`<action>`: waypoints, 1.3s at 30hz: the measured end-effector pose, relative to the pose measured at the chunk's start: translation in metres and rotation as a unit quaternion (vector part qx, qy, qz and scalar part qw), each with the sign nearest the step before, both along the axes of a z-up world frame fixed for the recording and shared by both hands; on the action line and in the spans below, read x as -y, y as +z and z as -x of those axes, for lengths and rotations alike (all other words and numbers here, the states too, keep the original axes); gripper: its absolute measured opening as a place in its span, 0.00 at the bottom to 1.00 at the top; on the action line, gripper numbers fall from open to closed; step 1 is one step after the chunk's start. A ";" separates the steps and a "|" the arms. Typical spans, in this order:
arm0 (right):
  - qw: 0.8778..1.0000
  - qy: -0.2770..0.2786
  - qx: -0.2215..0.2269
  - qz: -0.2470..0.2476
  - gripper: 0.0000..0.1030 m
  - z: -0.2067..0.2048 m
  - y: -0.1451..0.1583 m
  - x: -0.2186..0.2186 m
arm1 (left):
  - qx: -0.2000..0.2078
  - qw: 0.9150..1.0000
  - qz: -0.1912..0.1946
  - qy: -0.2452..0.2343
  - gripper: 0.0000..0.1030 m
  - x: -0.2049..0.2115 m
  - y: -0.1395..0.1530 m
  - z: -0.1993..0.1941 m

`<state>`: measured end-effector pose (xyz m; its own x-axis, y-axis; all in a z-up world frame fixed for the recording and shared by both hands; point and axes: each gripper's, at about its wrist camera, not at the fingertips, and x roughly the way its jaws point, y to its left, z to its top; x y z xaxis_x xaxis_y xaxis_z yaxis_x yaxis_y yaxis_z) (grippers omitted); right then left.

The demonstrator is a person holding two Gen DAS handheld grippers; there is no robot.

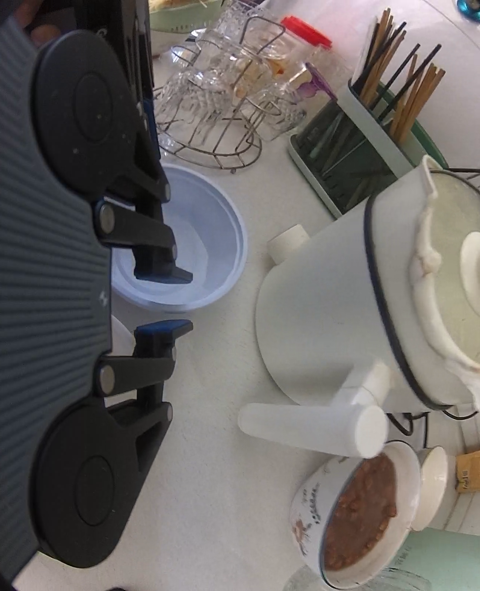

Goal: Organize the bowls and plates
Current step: 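Close both grippers on the rim of the second white bowl, then lift the second white bowl and lower it into the first white bowl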

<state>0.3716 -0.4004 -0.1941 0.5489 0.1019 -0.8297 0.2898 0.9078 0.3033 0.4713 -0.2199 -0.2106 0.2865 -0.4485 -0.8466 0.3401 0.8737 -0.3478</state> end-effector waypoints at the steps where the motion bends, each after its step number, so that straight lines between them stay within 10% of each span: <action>1: 1.000 -0.001 -0.002 -0.005 0.23 -0.001 -0.001 0.000 | 0.000 1.000 0.003 -0.001 0.36 0.000 0.000 0.000; 39: 0.998 0.019 0.066 -0.011 0.23 0.074 0.076 -0.047 | 0.052 0.996 0.074 0.024 0.36 -0.084 0.088 0.075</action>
